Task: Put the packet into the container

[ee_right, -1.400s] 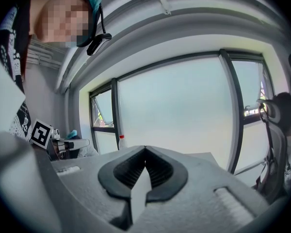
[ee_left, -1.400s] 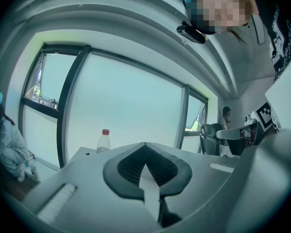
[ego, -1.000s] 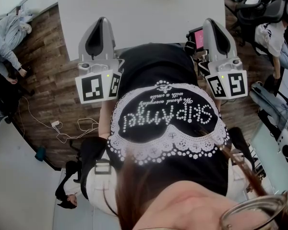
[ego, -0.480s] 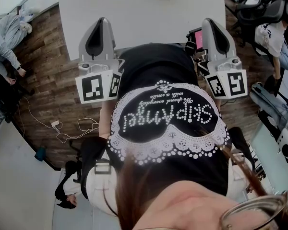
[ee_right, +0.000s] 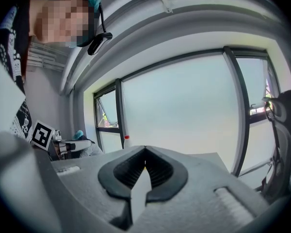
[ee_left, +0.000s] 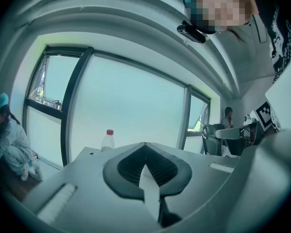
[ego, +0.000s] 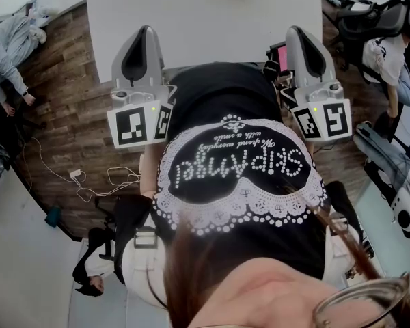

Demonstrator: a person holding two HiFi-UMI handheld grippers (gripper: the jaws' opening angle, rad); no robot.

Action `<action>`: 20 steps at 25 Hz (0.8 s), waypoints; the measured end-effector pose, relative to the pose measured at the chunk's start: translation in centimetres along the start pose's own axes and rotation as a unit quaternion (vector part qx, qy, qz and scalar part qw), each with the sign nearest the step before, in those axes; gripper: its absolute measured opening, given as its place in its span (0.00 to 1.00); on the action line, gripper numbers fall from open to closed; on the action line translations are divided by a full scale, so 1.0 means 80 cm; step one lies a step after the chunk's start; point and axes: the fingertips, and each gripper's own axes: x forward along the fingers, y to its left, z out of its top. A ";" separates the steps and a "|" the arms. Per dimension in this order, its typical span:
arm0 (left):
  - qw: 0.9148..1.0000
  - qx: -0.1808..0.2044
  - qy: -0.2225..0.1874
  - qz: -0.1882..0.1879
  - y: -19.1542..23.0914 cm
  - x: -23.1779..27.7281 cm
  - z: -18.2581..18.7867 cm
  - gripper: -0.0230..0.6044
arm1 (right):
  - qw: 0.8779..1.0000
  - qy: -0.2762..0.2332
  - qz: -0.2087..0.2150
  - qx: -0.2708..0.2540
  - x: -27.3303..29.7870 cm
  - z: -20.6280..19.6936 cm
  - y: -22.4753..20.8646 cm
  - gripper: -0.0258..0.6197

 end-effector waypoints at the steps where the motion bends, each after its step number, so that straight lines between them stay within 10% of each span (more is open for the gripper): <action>1: 1.000 0.000 0.000 0.000 0.000 -0.001 0.000 0.04 | 1.000 0.000 0.000 0.000 0.000 0.000 0.000 0.04; 20: 1.000 0.003 0.003 -0.001 -0.001 0.002 -0.001 0.04 | 1.000 0.006 -0.020 0.005 -0.005 -0.002 -0.015 0.04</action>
